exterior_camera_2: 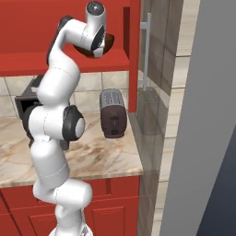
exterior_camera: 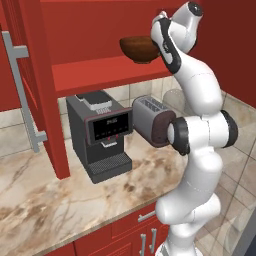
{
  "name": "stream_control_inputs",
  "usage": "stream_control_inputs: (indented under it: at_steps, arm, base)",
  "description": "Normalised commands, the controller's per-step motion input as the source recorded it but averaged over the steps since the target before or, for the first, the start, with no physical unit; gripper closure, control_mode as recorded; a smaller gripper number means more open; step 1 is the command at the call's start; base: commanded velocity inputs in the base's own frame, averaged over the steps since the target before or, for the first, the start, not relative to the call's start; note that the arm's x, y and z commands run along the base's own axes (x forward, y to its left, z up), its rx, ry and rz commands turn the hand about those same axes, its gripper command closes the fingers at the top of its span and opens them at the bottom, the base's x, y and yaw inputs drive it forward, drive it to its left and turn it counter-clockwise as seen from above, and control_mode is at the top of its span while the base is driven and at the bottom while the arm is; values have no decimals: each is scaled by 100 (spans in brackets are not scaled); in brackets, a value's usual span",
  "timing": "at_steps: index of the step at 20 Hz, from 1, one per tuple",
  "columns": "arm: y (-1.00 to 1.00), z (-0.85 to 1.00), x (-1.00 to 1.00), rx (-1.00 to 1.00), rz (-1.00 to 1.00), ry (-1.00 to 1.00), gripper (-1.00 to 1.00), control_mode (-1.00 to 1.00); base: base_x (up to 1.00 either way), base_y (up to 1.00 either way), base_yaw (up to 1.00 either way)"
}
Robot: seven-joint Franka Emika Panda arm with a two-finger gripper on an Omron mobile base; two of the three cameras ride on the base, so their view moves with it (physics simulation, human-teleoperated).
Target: Move the bowls from the cabinet to the plates on the dining table.
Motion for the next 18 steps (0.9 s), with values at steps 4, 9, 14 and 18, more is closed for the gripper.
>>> stream_control_inputs:
  at_steps: [4, 9, 14, 18]
  arm:
    - [0, 0, 8, 0, 0, 5, -100, -100]
    - [0, 0, 0, 0, 0, 3, 100, -100]
    - [0, 0, 0, 0, 0, 1, 100, -100]
    - [0, 0, 0, 0, 0, 2, 100, -100]
  base:
    - [0, 0, 0]
    - [0, 0, 0]
    - [0, 0, 0]
    - [0, 0, 0]
